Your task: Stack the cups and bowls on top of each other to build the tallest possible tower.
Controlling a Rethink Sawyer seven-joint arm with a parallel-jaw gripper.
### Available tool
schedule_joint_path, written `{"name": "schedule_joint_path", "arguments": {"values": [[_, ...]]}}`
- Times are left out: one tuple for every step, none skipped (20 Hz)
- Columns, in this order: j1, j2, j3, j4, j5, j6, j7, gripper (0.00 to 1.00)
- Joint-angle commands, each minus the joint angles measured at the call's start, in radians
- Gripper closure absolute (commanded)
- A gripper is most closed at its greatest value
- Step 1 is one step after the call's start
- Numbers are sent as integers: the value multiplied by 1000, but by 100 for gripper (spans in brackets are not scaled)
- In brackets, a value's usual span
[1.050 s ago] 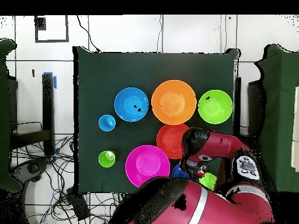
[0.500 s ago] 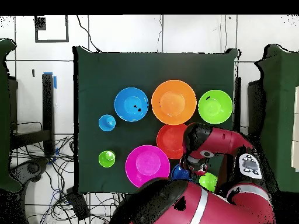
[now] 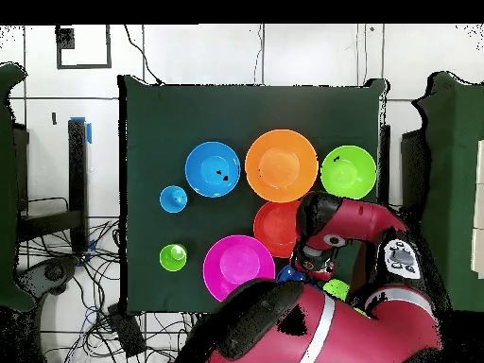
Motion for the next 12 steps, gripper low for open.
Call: {"name": "schedule_joint_path", "arguments": {"values": [[21, 27, 126, -58, 36, 50, -12, 100], [23, 16, 123, -46, 40, 49, -6, 100], [23, 4, 120, -32, 43, 45, -2, 100], [24, -4, 117, -21, 48, 43, 7, 100], [27, -21, 111, -4, 51, 39, 14, 100], [31, -37, 105, 14, 55, 34, 21, 100], [34, -54, 100, 31, 58, 30, 28, 100], [35, -59, 97, 36, 60, 32, 30, 100], [36, -65, 95, 40, 60, 33, 31, 100], [37, -63, 95, 38, 61, 35, 32, 100], [37, -65, 93, 40, 62, 39, 33, 100], [39, -69, 92, 42, 63, 41, 33, 100]]}}
